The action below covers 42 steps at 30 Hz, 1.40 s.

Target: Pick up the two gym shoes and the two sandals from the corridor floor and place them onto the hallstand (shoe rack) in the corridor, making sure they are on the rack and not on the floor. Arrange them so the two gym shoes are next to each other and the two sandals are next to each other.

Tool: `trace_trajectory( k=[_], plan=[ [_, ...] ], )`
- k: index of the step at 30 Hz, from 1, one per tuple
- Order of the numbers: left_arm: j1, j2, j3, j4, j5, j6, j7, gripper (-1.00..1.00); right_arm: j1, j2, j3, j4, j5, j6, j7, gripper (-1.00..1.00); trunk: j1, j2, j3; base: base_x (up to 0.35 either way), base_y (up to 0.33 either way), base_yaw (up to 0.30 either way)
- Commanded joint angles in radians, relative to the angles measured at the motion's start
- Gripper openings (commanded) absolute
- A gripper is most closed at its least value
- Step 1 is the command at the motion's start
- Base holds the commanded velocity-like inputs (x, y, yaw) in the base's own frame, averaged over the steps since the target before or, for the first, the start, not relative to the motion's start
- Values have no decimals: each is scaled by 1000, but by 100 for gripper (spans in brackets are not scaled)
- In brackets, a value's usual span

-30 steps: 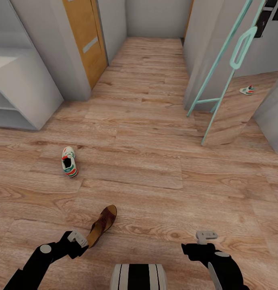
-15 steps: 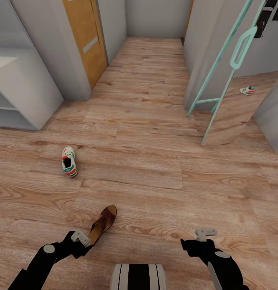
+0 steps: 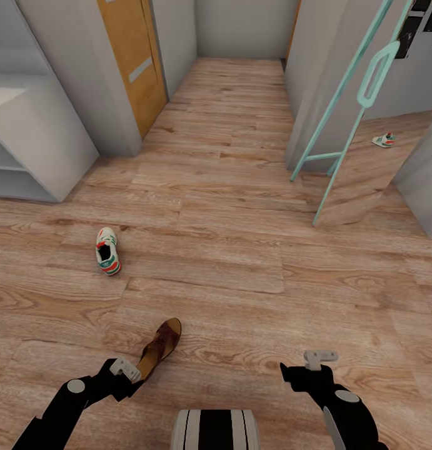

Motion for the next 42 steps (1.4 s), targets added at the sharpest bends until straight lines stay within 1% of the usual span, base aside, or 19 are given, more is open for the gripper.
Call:
trace_trajectory(
  k=[1, 7, 8, 17, 26, 34, 42],
  plan=[
    [0, -1, 3, -2, -4, 5, -7, 100, 0, -1, 1, -1, 0, -1, 0, 100, 0, 0, -1, 0, 0, 0],
    [0, 0, 3, -3, -3, 5, -7, 100, 0, -2, 1, -1, 0, -34, 0, 100, 0, 0, -1, 0, 1, 0],
    [0, 0, 4, -3, -3, 5, -7, 100, 0, -2, 1, -1, 0, -351, 0, 100, 0, 0, -1, 46, 105, 0],
    [0, -1, 4, -3, -2, 5, -7, 100, 0, -2, 1, -1, 0, -351, 0, 100, 0, 0, -1, 78, 140, 0],
    [0, -1, 3, -3, -2, 5, -7, 100, 0, -2, 1, -1, 0, -350, 0, 100, 0, 0, -1, 13, 16, 0],
    [0, -1, 2, -4, -2, 5, -7, 100, 0, -2, -1, -1, 0, -349, 0, 100, 0, 0, -1, 177, 1, 0],
    [0, -1, 1, -5, -2, 5, -7, 100, 0, -2, -3, -1, -1, -348, 0, 100, 0, 0, -1, 16, 0, 0]
  ],
)
